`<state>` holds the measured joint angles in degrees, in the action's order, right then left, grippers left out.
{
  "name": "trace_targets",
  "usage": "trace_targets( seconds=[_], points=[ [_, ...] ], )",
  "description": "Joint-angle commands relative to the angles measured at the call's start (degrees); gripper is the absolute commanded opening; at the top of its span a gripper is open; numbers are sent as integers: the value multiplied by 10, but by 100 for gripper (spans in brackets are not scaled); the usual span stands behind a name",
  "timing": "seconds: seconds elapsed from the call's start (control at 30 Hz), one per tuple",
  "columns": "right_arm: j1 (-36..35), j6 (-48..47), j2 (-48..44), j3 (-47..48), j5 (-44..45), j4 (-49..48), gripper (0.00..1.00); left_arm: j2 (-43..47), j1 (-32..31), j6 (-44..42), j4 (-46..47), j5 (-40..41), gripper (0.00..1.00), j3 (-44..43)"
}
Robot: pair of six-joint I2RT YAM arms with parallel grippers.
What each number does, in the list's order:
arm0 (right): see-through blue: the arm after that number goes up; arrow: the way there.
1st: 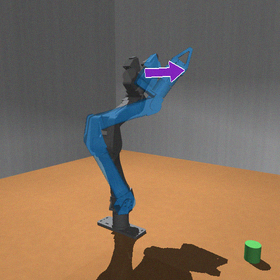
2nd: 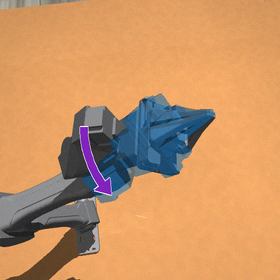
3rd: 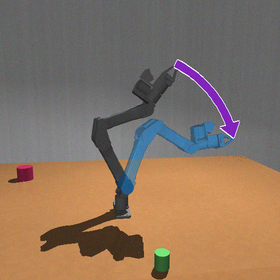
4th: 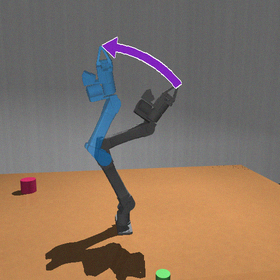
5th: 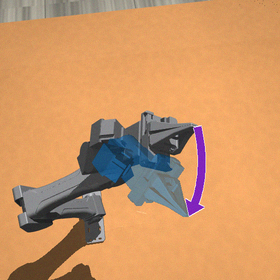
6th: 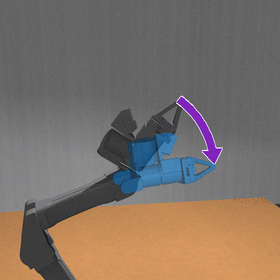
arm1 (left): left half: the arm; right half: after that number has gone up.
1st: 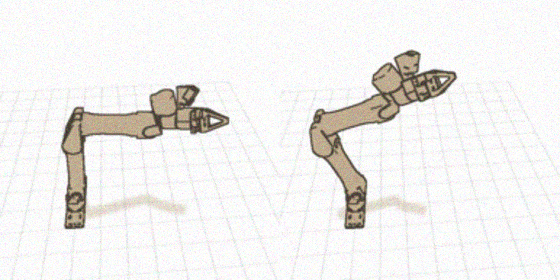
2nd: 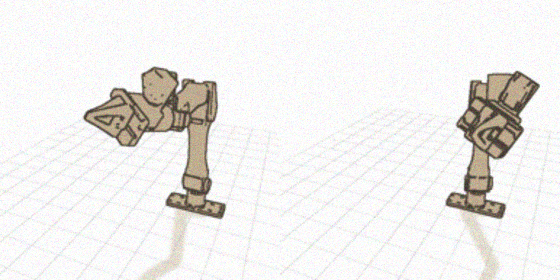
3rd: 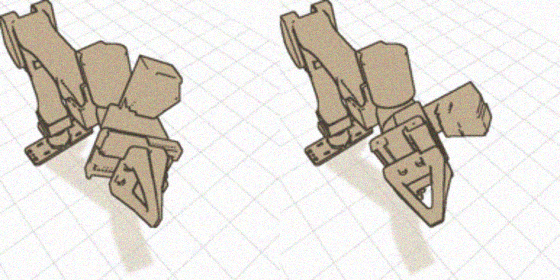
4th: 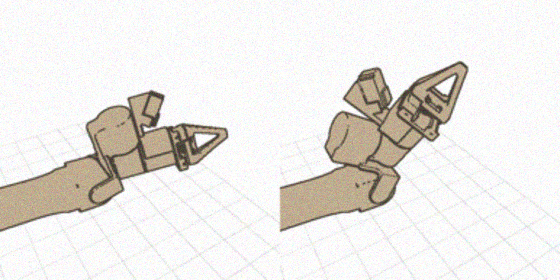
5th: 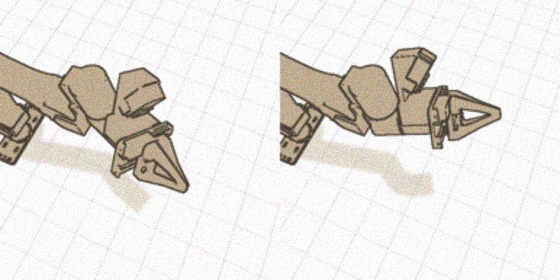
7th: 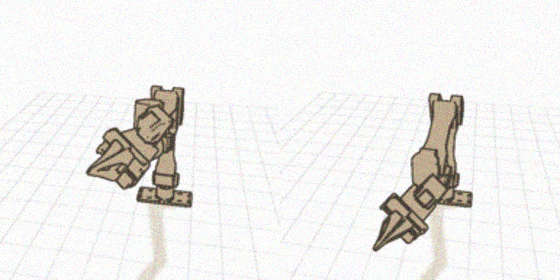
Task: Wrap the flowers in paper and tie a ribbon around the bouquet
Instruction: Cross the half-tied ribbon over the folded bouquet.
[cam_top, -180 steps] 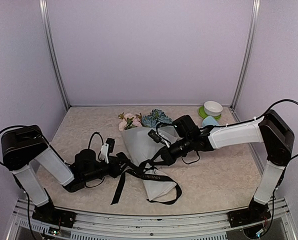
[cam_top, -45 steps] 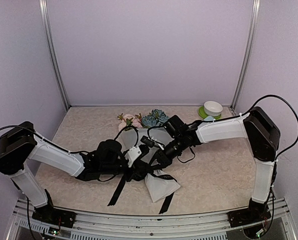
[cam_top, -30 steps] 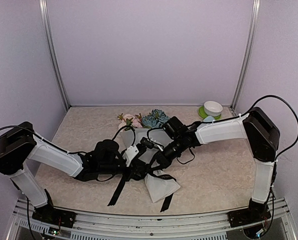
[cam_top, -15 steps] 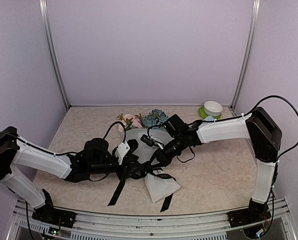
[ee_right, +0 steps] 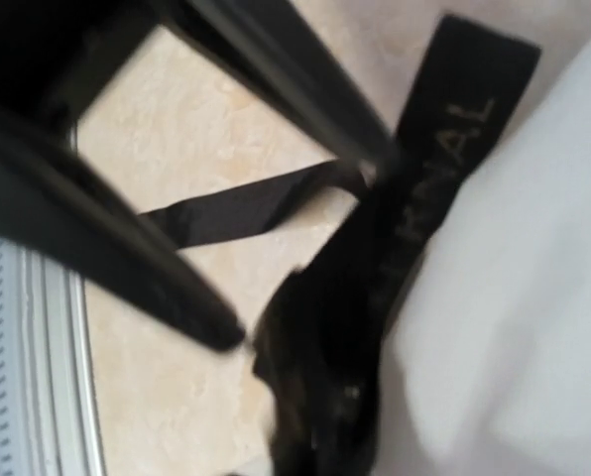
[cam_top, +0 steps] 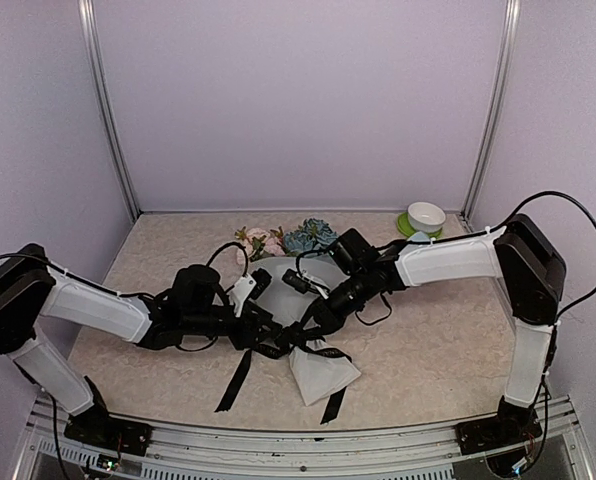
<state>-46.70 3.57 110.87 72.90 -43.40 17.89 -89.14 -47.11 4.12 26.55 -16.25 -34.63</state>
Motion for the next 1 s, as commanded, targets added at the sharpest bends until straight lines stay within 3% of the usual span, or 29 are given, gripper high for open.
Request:
trace_targets(
  seconds=[0.0, 0.13, 0.27, 0.43, 0.6, 0.77, 0.97],
  points=[
    [3, 10, -24, -20, -13, -29, 19, -28, -24, 19, 16, -26, 43, -7],
    [3, 22, -18, -25, -15, -44, 20, -47, -46, 13, 32, -19, 33, -21],
    [3, 28, -21, -34, -25, -55, 15, -57, -43, 22, 17, -19, 27, -22],
    [4, 14, -23, -31, -25, -47, 14, 3, -44, 20, 0, 6, 28, 3],
    [5, 3, -8, -10, -26, -31, 14, 67, -102, -77, -42, 19, 37, 22],
    [8, -1, -3, 1, -34, -26, 16, 1, -119, -131, -135, 32, 47, -11],
    [8, -7, 7, 8, -42, -19, 16, -29, -113, -146, -123, 44, 41, -19]
  ],
)
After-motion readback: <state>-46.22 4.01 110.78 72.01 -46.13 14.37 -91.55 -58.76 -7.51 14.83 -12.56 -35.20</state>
